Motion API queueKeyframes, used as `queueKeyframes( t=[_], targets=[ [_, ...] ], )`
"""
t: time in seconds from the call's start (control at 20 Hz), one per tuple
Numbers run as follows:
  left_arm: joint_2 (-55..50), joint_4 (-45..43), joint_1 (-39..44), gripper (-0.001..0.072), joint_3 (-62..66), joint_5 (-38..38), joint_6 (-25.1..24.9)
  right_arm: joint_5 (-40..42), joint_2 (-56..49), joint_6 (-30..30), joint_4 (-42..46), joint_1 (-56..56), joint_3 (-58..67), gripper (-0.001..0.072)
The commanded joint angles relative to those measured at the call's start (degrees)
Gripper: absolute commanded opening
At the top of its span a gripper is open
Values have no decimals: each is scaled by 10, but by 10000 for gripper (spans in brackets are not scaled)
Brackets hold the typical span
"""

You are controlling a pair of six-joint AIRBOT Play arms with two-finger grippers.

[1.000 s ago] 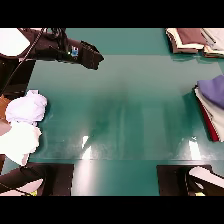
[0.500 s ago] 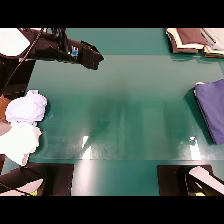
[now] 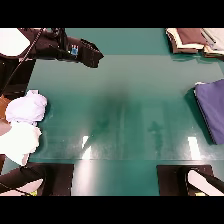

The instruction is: Fold the shirts.

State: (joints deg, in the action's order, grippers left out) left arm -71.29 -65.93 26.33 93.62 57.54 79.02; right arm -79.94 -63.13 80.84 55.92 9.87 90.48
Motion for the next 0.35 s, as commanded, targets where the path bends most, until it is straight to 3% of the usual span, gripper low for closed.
queueKeyframes(
  t=[0.0,0.3],
  targets=[
    [0,0,0,25,0,-1,0,27,0,-5,-3,-100,23,15],
    [0,0,0,25,0,-1,0,28,0,-5,-3,-123,24,15]
  ],
)
